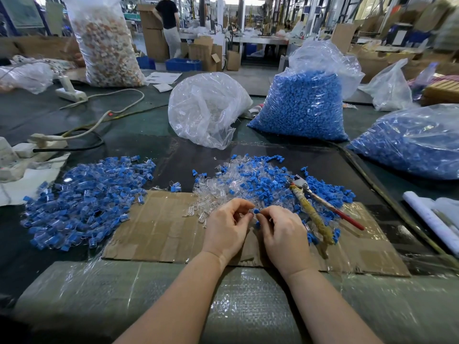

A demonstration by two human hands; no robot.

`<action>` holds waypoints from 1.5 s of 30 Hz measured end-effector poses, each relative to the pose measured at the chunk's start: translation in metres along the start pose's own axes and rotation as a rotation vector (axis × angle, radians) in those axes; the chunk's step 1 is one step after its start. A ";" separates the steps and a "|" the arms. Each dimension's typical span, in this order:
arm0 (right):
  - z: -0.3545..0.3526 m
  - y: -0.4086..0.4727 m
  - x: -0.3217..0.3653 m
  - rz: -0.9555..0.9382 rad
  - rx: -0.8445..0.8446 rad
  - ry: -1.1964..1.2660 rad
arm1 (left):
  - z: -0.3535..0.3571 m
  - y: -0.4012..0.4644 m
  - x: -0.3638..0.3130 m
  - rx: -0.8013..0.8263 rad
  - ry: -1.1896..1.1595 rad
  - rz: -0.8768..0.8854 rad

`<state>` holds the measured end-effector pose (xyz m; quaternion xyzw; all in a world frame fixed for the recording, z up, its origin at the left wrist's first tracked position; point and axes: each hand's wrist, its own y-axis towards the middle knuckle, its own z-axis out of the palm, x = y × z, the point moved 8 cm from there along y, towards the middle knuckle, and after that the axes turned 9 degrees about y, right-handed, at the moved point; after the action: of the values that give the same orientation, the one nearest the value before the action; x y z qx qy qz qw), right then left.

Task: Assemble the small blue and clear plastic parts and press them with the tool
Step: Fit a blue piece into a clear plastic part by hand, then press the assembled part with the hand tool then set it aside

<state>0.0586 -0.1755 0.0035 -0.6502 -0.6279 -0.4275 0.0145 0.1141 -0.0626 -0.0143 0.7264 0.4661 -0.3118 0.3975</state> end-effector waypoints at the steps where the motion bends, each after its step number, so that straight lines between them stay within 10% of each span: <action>1: 0.001 0.000 0.000 0.000 0.013 0.004 | 0.000 0.000 0.001 -0.003 -0.006 -0.008; 30: -0.017 0.005 0.014 -0.130 -0.019 0.034 | 0.003 0.005 0.004 0.020 -0.143 -0.058; 36: -0.059 0.024 -0.021 0.210 -0.177 -0.155 | 0.001 0.012 0.003 0.005 -0.167 -0.129; 41: -0.064 0.024 -0.081 0.745 0.262 -0.512 | -0.001 0.019 -0.003 0.008 -0.198 -0.173; 45: -0.056 0.025 -0.093 0.791 0.402 -0.526 | -0.002 0.022 -0.009 -0.001 -0.206 -0.174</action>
<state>0.0634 -0.2870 -0.0012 -0.9078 -0.3862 -0.0820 0.1414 0.1311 -0.0702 0.0003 0.6471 0.4841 -0.4180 0.4150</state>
